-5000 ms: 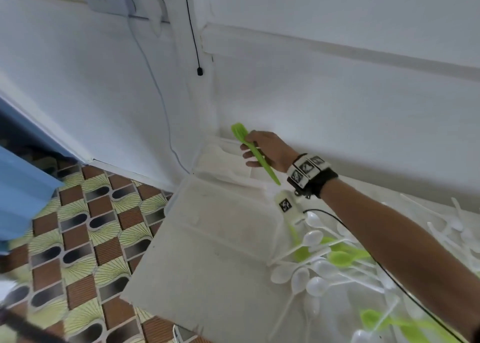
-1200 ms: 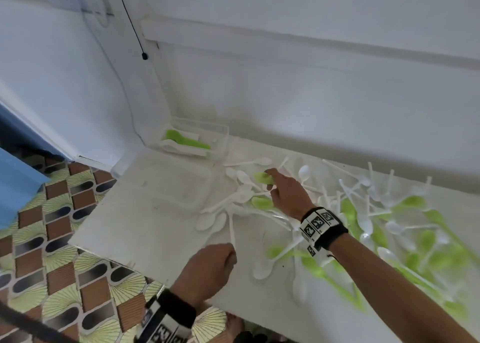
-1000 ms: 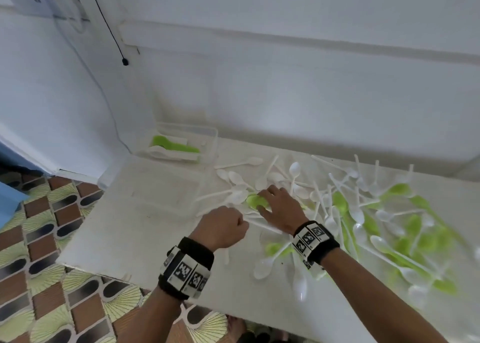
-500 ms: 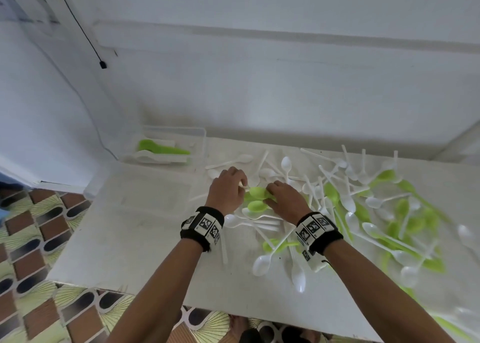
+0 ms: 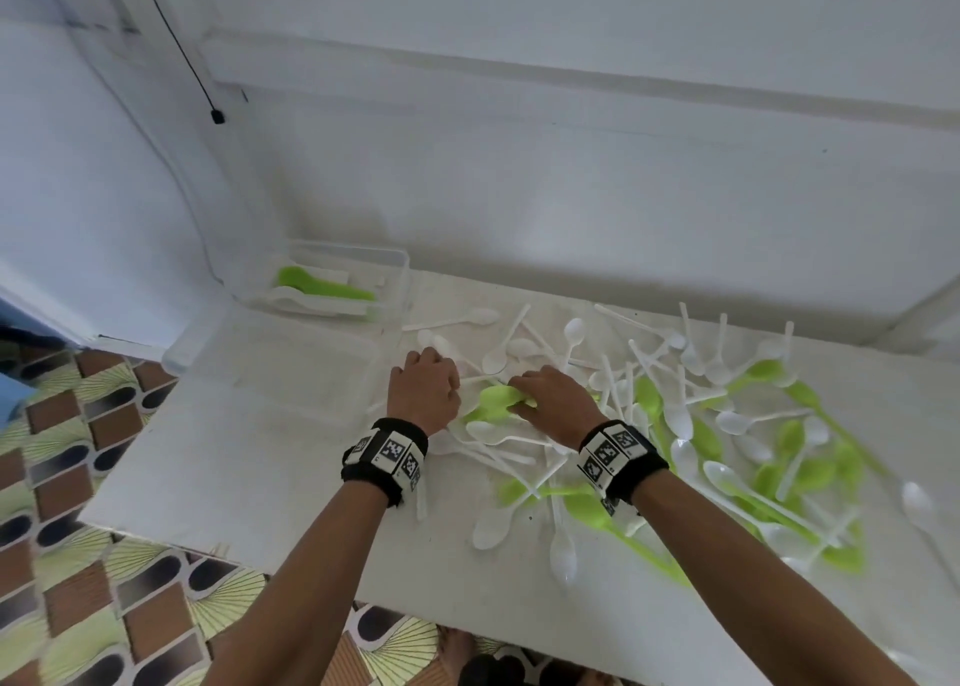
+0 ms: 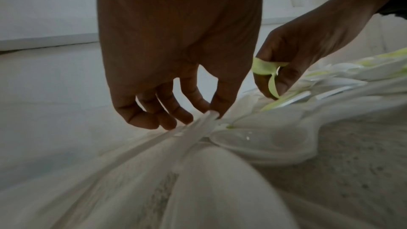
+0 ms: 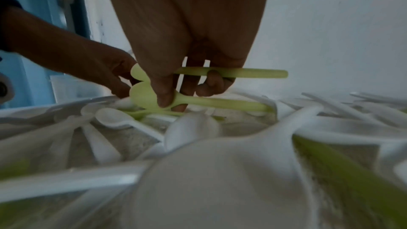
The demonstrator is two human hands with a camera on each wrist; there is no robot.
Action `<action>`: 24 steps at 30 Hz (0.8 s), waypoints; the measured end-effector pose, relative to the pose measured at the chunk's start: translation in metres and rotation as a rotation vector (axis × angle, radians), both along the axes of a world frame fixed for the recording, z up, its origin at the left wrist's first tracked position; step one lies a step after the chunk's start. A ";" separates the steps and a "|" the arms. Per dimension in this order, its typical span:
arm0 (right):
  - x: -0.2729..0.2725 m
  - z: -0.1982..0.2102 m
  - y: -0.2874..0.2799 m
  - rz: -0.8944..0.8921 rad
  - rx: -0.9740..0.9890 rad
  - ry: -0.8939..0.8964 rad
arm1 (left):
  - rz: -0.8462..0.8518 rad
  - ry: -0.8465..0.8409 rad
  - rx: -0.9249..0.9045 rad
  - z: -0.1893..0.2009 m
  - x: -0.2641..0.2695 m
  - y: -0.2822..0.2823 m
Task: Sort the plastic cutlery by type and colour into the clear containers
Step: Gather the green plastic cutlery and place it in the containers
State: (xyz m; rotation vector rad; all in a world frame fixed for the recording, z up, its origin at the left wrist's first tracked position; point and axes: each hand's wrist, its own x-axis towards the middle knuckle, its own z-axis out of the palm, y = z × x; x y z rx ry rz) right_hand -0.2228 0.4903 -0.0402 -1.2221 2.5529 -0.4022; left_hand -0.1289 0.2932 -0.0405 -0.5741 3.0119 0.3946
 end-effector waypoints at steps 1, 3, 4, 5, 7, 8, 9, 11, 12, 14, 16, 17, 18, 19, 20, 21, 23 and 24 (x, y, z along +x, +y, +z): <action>-0.002 0.001 0.003 -0.005 -0.038 -0.010 | 0.015 0.003 0.034 0.000 0.002 -0.001; -0.007 0.003 0.009 -0.052 -0.135 -0.032 | 0.030 0.025 0.094 0.001 0.005 0.000; -0.009 0.006 0.013 -0.090 -0.195 -0.048 | 0.030 0.053 0.116 0.002 0.005 0.001; -0.011 0.009 0.015 -0.121 -0.258 -0.060 | 0.019 0.086 0.129 0.003 0.004 0.004; -0.013 0.019 0.020 -0.154 -0.350 -0.069 | -0.050 0.120 0.114 0.006 0.000 0.013; -0.012 0.026 0.022 -0.159 -0.376 -0.067 | -0.103 0.112 0.084 0.006 -0.002 0.018; -0.012 0.031 0.025 -0.164 -0.393 -0.056 | -0.165 0.088 0.041 0.006 -0.003 0.022; -0.011 0.041 0.030 -0.199 -0.445 -0.074 | -0.270 0.019 -0.058 0.006 -0.008 0.032; -0.012 0.042 0.033 -0.235 -0.483 -0.123 | -0.302 -0.008 -0.108 0.007 -0.010 0.036; -0.013 0.046 0.039 -0.340 -0.575 -0.267 | -0.335 -0.037 -0.185 0.010 -0.012 0.042; -0.012 0.046 0.046 -0.470 -0.655 -0.396 | -0.365 -0.029 -0.243 0.013 -0.014 0.044; -0.013 0.044 0.050 -0.525 -0.670 -0.434 | -0.378 -0.012 -0.252 0.013 -0.014 0.043; -0.013 0.043 0.054 -0.565 -0.663 -0.458 | -0.386 0.008 -0.241 0.014 -0.014 0.042; -0.012 0.040 0.058 -0.590 -0.646 -0.474 | -0.391 0.020 -0.217 0.016 -0.014 0.041; -0.011 0.037 0.062 -0.606 -0.620 -0.483 | -0.397 0.024 -0.189 0.018 -0.014 0.040; -0.010 0.036 0.065 -0.617 -0.586 -0.494 | -0.404 0.030 -0.165 0.021 -0.015 0.039; -0.004 0.034 0.069 -0.629 -0.519 -0.511 | -0.419 0.074 -0.132 0.027 -0.018 0.039; -0.001 0.034 0.069 -0.624 -0.491 -0.518 | -0.437 0.110 -0.124 0.030 -0.019 0.040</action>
